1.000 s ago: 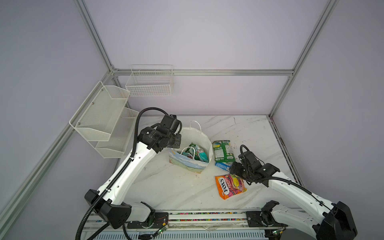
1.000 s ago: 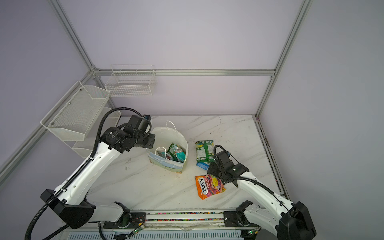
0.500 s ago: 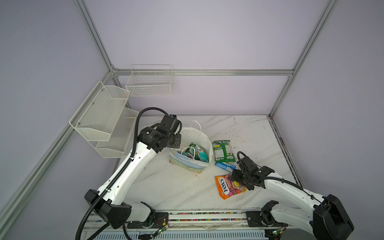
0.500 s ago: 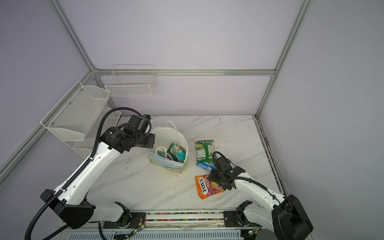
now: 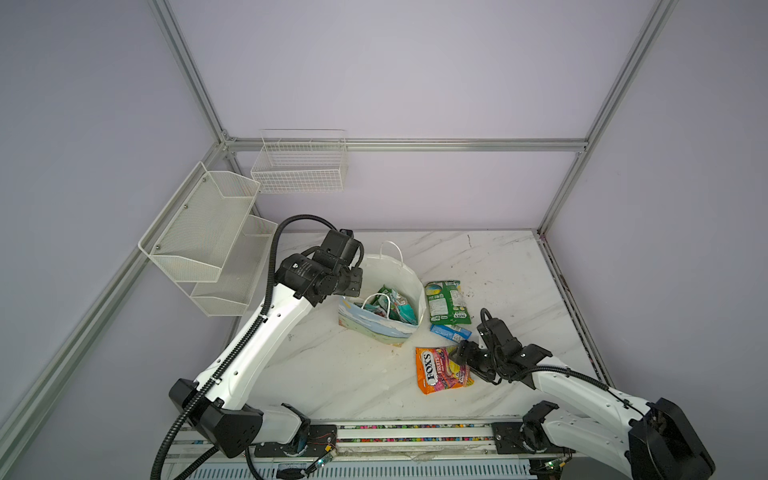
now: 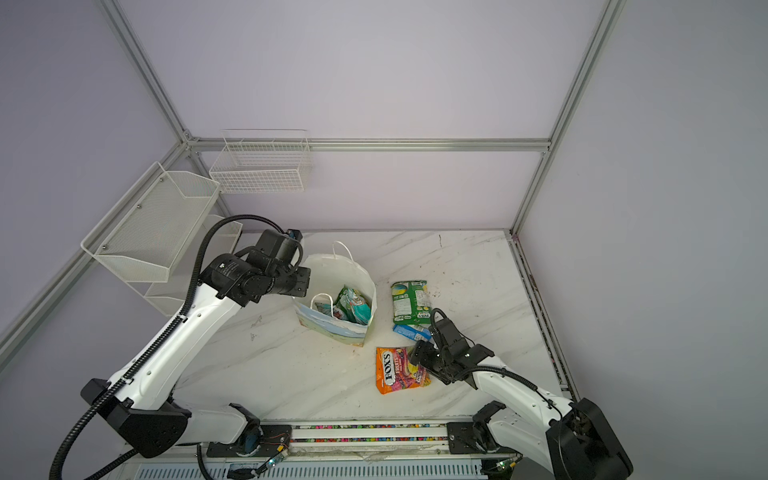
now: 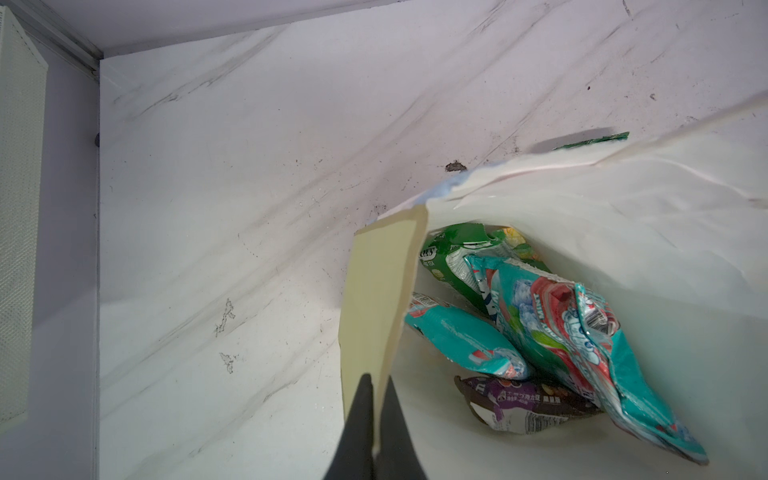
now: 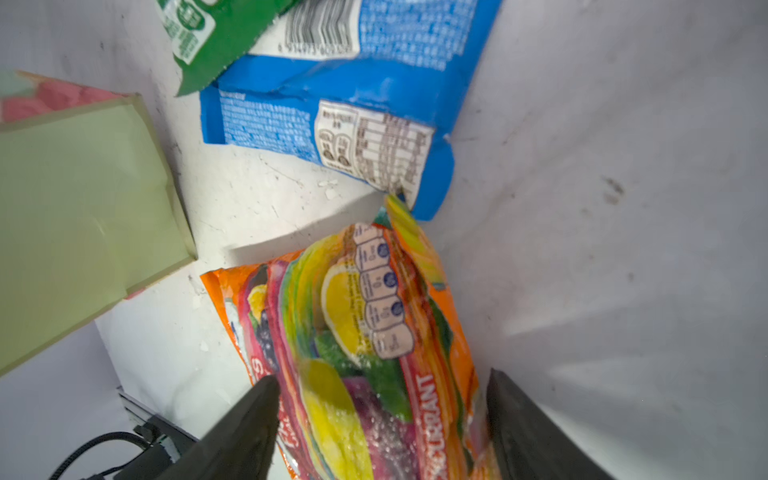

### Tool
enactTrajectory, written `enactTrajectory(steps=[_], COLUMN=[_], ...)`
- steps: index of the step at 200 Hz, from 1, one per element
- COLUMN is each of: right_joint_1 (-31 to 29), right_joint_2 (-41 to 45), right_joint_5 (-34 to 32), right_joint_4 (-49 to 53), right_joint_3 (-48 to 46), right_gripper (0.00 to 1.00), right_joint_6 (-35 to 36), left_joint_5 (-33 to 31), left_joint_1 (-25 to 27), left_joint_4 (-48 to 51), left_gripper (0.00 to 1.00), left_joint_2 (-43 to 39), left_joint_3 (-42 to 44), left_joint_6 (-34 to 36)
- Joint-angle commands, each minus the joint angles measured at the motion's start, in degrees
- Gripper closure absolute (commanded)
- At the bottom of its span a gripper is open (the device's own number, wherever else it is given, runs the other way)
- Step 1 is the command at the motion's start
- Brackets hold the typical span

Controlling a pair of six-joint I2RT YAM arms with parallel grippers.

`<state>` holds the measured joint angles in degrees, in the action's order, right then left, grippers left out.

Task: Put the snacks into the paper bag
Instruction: 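Move the open right gripper down over the orange Fruits packet, then close the right gripper on the orange Fruits packet's top edge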

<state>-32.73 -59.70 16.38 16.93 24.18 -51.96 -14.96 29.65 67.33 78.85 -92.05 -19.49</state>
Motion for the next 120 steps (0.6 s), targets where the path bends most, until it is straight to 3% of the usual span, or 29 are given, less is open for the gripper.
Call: enactTrajectory(steps=[1, 57, 99, 120], right_joint_1=[0.04, 0.03, 0.04, 0.03], right_joint_2=[-0.66, -2.61, -3.46, -2.1], right_joint_5=[1.09, -1.47, -2.34, -2.36], right_joint_4=[-3.63, -5.1, -5.77, -5.35], right_joint_3=[-2.05, -3.28, -3.78, -3.73], right_gripper=[0.31, 0.42, 0.7, 0.79], right_joint_6=[-2.32, -2.09, -1.65, -1.5], left_joint_5=[0.42, 0.29, 0.33, 0.28], left_joint_1=[-0.03, -0.03, -0.03, -0.03], left_joint_4=[-1.63, -1.66, -1.6, -1.67], left_gripper=[1.0, 1.0, 1.0, 1.0], left_joint_2=[-1.59, -1.85, -1.93, -1.9], left_joint_3=[-1.28, -0.98, -1.03, -1.02], left_joint_6=[0.15, 0.08, 0.06, 0.06])
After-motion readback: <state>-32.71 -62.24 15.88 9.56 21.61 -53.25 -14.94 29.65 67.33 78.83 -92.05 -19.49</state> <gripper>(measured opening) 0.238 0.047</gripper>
